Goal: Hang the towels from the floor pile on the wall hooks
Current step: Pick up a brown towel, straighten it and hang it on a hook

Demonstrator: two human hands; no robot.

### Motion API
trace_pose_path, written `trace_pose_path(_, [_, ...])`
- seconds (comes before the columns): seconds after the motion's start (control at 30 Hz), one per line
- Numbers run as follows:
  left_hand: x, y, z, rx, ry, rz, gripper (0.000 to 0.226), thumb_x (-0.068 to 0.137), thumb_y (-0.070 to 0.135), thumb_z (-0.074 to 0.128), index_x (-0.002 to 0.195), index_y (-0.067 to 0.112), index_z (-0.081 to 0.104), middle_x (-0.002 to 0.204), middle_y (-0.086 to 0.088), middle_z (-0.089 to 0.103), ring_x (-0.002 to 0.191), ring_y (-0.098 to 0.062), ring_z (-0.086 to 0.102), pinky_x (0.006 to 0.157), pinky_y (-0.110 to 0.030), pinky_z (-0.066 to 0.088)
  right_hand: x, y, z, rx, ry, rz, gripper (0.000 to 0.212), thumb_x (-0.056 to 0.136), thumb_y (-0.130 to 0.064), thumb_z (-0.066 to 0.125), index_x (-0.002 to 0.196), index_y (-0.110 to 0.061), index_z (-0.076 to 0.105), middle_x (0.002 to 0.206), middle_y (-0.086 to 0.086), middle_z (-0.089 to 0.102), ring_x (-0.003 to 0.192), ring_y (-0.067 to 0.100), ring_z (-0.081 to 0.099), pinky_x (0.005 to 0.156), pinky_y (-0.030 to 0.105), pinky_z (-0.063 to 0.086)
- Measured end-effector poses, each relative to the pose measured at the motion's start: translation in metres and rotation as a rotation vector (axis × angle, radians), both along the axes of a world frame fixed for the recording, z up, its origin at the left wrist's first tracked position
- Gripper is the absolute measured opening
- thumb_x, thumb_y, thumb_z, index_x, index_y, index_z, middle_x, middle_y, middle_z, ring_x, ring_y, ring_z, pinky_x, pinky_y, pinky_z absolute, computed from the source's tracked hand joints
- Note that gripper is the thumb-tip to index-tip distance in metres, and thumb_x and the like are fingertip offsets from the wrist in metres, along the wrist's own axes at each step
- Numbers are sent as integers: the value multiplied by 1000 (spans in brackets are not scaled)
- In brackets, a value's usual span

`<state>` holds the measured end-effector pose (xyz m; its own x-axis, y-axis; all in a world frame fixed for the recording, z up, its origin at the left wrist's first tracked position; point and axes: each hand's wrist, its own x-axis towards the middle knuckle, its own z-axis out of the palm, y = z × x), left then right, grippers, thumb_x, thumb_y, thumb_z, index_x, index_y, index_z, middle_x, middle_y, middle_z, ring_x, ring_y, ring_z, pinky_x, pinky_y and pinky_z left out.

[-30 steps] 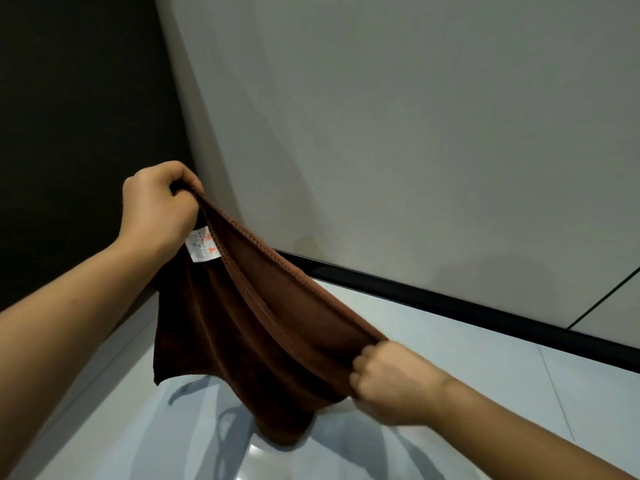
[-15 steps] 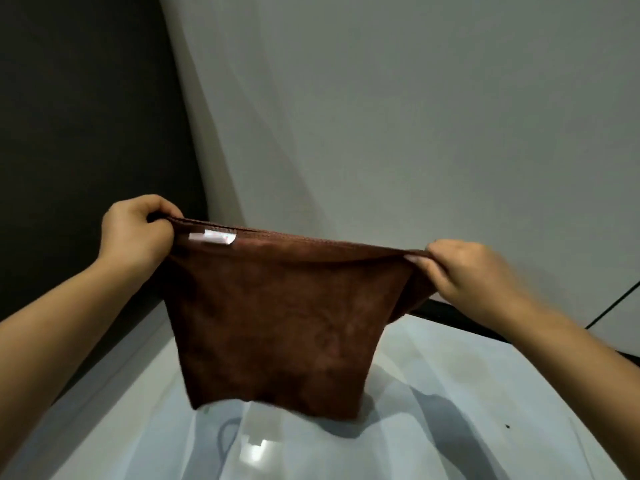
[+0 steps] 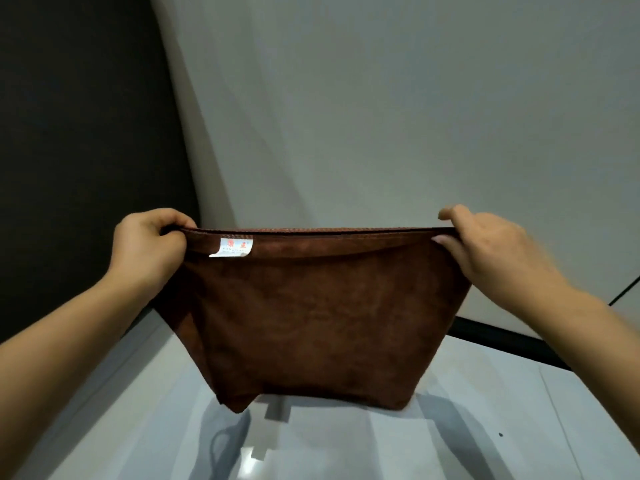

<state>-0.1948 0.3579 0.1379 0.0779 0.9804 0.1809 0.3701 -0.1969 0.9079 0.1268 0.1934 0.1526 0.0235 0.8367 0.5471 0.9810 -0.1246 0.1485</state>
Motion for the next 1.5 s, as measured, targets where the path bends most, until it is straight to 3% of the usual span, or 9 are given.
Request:
trace_pose_path(0.07, [6,-3,-2,11,-16,0,34,84,-12,42,72,13,62,75,-9,58,73,-25,55,59,-28,43,-1,0,-5,7,12,-110,29,95,-27,45,107,-4,59,87,15,62,85,37,58,61,36,41])
trace_pose_path(0.2, [14,-8,1,46,-23,-22,32,81,-14,42,70,9,61,71,-9,57,69,-22,53,59,-28,42,-1,-5,-16,-21,20,-165,28,93,-23,43,90,0,60,80,15,58,81,38,55,60,36,38])
trace_pose_path(0.33, [11,-7,0,34,-10,12,30,82,-13,42,71,8,61,71,-9,55,65,-20,50,57,-28,38,-8,-8,-13,-21,19,-113,39,90,-38,40,85,-4,59,78,11,60,79,34,56,62,35,40])
trace_pose_path(0.53, [0,-4,-6,-9,13,79,31,81,-12,40,70,7,62,67,-9,53,60,-18,45,53,-25,35,-20,-1,-10,22,-4,-76,32,87,-33,54,75,-3,57,70,10,58,69,33,55,60,29,31])
trace_pose_path(0.63, [-3,-4,-6,-18,15,83,30,81,-12,41,70,6,62,68,-10,54,61,-18,46,55,-26,36,-26,0,-9,-13,17,-73,30,89,-31,57,80,-3,57,76,11,57,77,33,54,63,30,30])
trace_pose_path(0.8, [-11,-1,-5,-52,7,82,30,82,-12,40,71,6,62,72,-10,55,64,-19,47,56,-29,36,-35,4,-11,-143,83,-128,40,90,-48,48,94,-9,54,91,4,56,95,26,50,70,33,36])
trace_pose_path(0.97, [-10,-2,-7,-52,-22,77,31,81,-14,40,71,6,62,71,-11,54,65,-22,46,57,-29,35,-38,7,-9,-104,114,-166,35,93,-41,47,94,-8,56,92,5,56,97,27,50,69,30,29])
trace_pose_path(1.17, [-11,-2,-7,-46,-32,66,32,81,-14,40,72,7,63,70,-11,54,61,-20,45,55,-27,34,-45,6,-9,-234,65,-210,34,96,-42,42,100,-11,55,99,3,53,104,25,49,82,29,33])
trace_pose_path(1.5, [-20,4,-12,-86,-64,119,35,85,-11,41,72,14,61,77,-6,55,66,-18,48,59,-29,39,-46,6,-9,-146,32,-227,36,88,-49,51,98,-17,62,94,-2,34,102,25,41,76,30,14])
